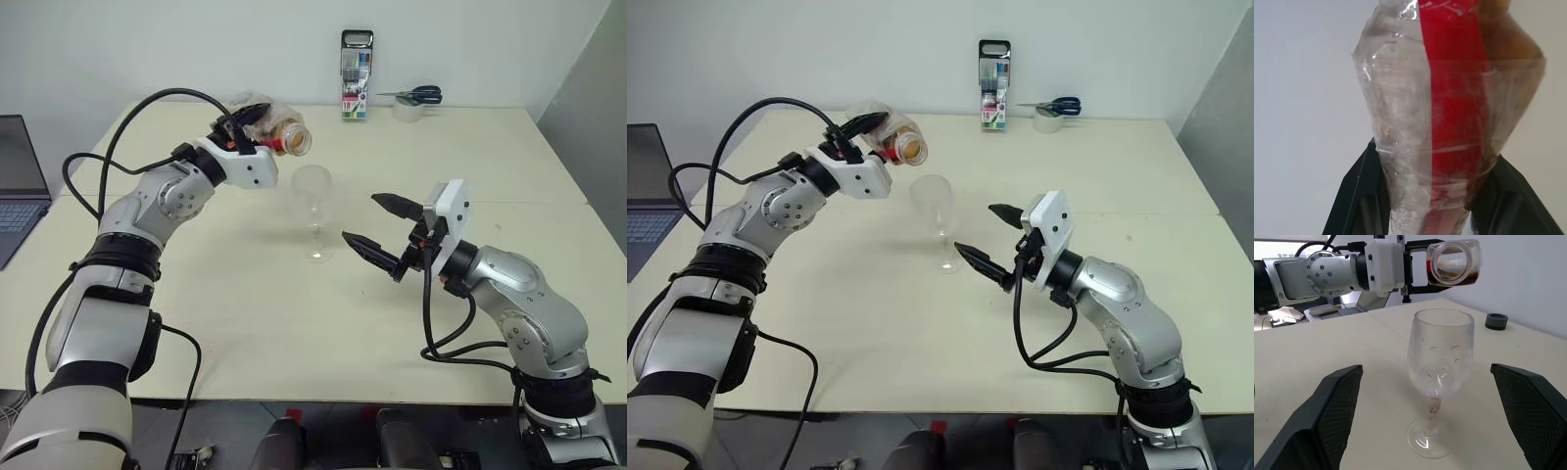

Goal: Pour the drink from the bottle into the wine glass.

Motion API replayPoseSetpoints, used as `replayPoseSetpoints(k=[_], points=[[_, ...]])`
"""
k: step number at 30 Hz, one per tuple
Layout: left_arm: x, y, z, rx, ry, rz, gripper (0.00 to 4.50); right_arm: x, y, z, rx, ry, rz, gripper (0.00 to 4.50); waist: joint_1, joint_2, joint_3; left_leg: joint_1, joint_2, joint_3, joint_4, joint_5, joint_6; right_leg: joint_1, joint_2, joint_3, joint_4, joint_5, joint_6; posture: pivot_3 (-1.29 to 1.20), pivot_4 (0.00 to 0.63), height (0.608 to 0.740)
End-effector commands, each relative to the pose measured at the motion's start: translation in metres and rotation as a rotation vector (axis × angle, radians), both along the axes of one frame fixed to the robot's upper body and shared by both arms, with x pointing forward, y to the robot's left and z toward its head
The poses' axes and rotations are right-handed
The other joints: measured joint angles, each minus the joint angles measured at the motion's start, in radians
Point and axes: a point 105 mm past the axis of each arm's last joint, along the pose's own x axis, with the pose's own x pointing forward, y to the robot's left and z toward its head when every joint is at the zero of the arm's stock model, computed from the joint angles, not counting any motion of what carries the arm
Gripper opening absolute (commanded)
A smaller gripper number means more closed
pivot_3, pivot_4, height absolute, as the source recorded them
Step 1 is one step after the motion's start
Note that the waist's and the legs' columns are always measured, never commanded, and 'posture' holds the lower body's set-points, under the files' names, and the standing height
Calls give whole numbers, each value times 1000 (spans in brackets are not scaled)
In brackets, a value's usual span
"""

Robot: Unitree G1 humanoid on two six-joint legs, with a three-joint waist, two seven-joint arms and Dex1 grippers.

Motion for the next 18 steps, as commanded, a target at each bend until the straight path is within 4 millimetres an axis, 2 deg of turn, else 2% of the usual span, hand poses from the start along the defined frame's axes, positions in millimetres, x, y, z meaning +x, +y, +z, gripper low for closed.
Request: replayPoseSetpoints(k=[1,15,18], points=[[-4,0,27,-4,-85,-9,1687,-1,-2,9,14,-37,-6,4500,0,0,0,0,0,0,0,0,0,0,0,0,0,0,0,0,150,740],[-6,2,33,47,-123,-2,1687,-3,-1,7,29,-28,3,4500,0,0,0,0,0,0,0,0,-1,0,0,0,0,0,0,0,150,740],[-4,5,32,38,-114,12,1687,-2,-1,12,61,-49,-3,4500,-1,0,0,0,0,0,0,0,-1,0,0,0,0,0,0,0,150,740]])
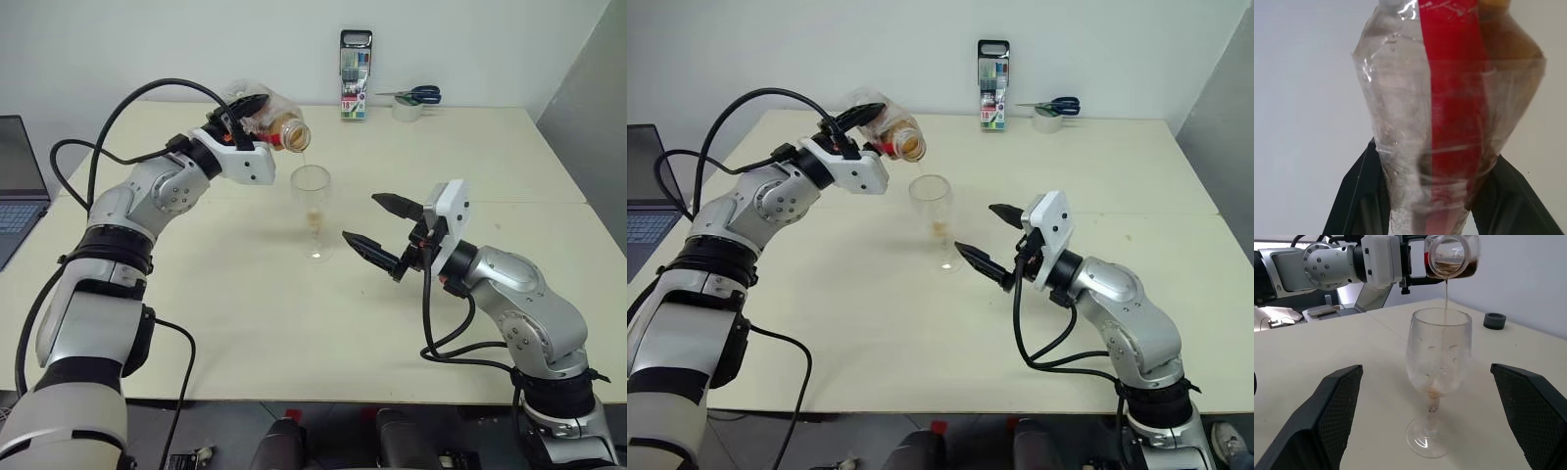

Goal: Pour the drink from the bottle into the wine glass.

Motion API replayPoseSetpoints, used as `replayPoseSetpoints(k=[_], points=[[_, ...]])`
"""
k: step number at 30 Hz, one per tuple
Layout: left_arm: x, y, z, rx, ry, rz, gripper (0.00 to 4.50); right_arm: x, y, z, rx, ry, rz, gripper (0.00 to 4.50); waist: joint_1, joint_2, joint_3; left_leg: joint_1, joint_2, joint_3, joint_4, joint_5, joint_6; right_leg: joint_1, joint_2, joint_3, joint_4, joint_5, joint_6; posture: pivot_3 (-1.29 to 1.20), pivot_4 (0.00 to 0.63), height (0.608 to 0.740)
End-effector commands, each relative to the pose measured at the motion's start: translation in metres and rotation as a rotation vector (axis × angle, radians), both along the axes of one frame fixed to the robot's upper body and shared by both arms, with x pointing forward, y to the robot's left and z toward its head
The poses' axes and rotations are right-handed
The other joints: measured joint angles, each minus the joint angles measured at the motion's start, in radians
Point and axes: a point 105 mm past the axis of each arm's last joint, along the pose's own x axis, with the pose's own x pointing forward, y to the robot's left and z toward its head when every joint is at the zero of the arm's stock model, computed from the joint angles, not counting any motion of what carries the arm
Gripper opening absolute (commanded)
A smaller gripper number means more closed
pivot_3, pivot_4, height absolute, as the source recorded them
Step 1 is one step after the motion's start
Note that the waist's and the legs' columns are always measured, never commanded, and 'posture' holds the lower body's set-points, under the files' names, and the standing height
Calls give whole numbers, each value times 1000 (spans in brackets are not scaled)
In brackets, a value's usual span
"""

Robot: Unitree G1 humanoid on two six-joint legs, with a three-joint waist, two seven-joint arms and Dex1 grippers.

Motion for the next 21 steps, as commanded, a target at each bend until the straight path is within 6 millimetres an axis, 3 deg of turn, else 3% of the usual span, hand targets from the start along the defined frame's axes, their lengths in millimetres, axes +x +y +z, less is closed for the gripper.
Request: replayPoseSetpoints(k=[1,21], points=[[-4,5,23,-12,-69,6,1687,-2,-2,13,56,-54,0,4500,0,0,0,0,0,0,0,0,0,0,0,0,0,0,0,0,150,740],[-5,8,24,32,-89,12,1687,-10,6,8,70,-23,77,4500,0,0,0,0,0,0,0,0,0,0,0,0,0,0,0,0,150,740]])
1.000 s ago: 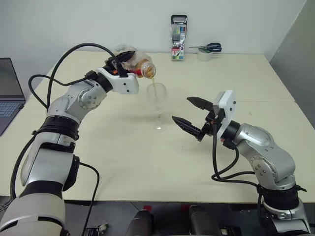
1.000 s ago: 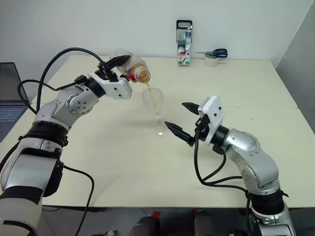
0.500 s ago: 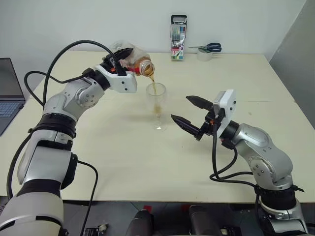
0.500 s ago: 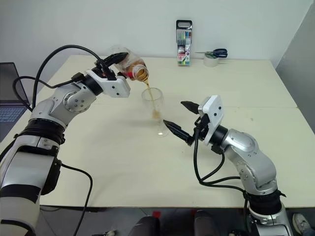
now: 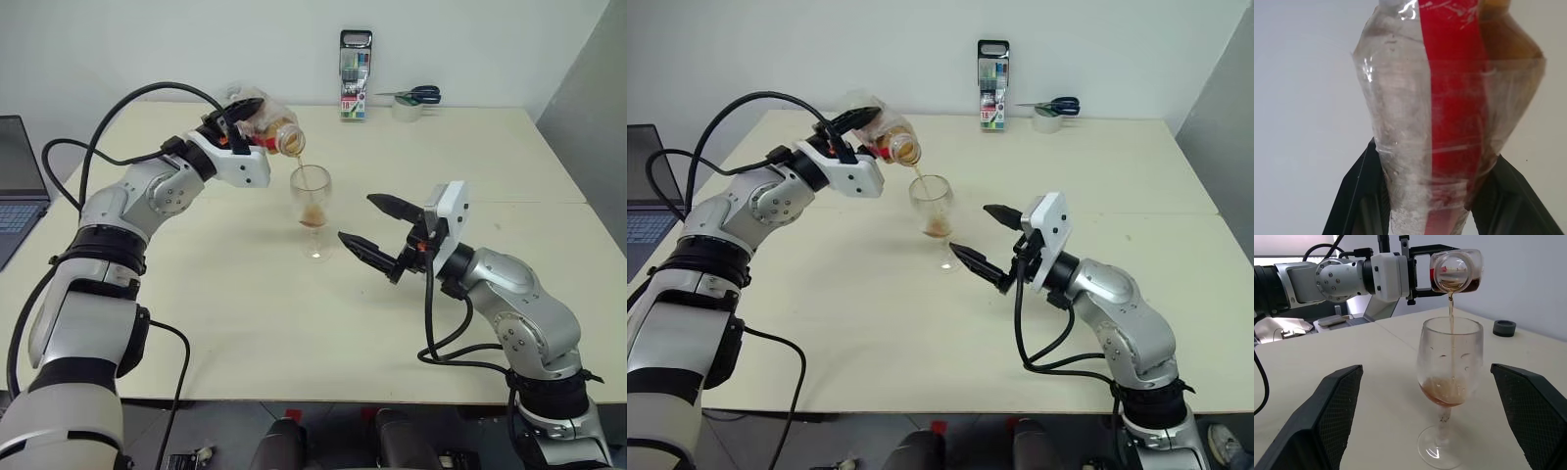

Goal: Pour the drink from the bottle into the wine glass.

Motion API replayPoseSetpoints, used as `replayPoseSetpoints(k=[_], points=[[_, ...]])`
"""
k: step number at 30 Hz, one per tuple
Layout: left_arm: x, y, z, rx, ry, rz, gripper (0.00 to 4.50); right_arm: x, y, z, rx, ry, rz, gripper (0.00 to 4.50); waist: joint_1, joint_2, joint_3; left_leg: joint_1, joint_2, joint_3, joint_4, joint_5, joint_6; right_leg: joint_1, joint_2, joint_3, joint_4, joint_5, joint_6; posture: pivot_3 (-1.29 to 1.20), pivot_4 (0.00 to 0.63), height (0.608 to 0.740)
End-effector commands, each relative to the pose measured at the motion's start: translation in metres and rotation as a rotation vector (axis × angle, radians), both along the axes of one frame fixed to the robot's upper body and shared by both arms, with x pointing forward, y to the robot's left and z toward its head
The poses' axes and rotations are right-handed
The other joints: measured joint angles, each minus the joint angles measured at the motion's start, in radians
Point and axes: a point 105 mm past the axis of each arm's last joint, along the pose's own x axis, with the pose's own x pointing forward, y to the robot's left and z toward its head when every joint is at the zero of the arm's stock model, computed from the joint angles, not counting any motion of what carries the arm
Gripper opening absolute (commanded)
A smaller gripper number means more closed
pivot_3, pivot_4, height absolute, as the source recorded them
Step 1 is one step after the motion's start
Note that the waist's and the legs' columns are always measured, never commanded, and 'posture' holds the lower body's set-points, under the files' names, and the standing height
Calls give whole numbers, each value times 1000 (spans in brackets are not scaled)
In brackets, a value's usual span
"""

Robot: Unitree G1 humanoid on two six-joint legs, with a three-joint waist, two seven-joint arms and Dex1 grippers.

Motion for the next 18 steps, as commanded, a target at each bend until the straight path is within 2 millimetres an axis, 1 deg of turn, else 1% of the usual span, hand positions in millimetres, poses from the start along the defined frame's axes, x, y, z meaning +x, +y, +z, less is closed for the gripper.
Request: replayPoseSetpoints(k=[1,18], points=[[-5,3,28,-15,-89,-4,1687,-7,2,7,27,-31,28,4500,0,0,0,0,0,0,0,0,0,0,0,0,0,0,0,0,150,740],[-3,3,30,1,-103,0,1687,-11,10,0,-12,-44,42,4500,0,0,0,0,0,0,0,0,0,0,0,0,0,0,0,0,150,740]])
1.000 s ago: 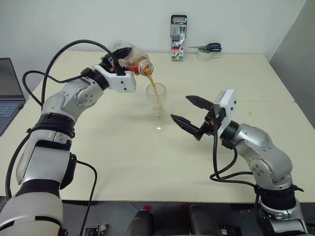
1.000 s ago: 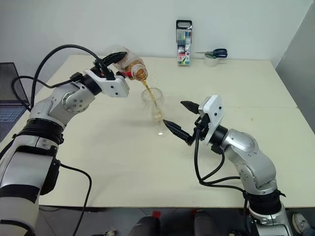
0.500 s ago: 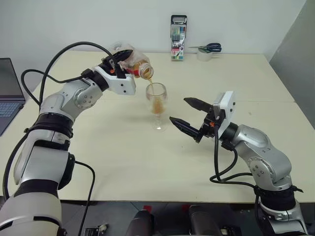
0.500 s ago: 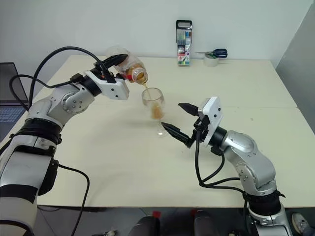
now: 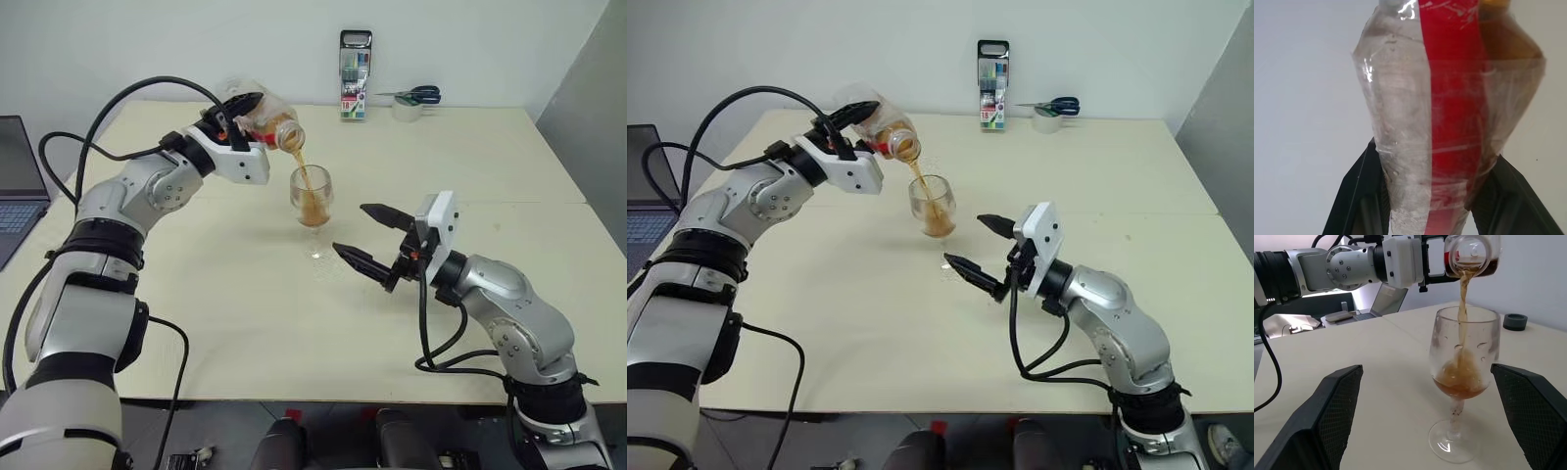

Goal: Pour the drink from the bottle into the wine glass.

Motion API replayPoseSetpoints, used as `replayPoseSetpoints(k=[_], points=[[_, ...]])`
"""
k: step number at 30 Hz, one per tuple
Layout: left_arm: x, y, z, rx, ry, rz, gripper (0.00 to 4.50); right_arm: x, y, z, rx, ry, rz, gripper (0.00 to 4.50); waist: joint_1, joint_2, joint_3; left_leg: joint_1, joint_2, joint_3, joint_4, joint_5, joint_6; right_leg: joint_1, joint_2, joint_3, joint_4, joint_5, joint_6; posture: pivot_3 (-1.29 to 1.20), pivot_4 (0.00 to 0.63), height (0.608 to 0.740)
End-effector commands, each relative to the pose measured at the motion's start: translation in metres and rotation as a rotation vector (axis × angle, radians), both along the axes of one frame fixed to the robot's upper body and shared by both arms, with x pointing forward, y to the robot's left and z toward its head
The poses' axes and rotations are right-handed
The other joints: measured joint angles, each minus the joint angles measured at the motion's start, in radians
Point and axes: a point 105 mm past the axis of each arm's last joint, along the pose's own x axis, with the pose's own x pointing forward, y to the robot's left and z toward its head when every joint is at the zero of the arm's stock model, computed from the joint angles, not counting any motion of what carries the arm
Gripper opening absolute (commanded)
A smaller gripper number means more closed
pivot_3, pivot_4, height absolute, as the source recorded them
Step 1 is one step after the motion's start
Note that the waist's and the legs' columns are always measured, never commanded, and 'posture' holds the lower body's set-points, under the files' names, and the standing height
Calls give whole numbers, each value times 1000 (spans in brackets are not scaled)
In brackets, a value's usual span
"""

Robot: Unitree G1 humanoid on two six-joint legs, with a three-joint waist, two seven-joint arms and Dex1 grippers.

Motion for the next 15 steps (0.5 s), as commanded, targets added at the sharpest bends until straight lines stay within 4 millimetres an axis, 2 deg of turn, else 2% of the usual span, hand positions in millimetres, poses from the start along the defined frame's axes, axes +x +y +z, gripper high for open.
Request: replayPoseSetpoints(k=[1,15], points=[[-4,3,22,-3,-69,-4,1687,-7,4,10,11,-65,19,4500,0,0,0,0,0,0,0,0,0,0,0,0,0,0,0,0,150,740],[-3,3,21,7,-70,0,1687,-2,2,11,21,-104,-31,4500,0,0,0,0,0,0,0,0,0,0,0,0,0,0,0,0,150,740]])
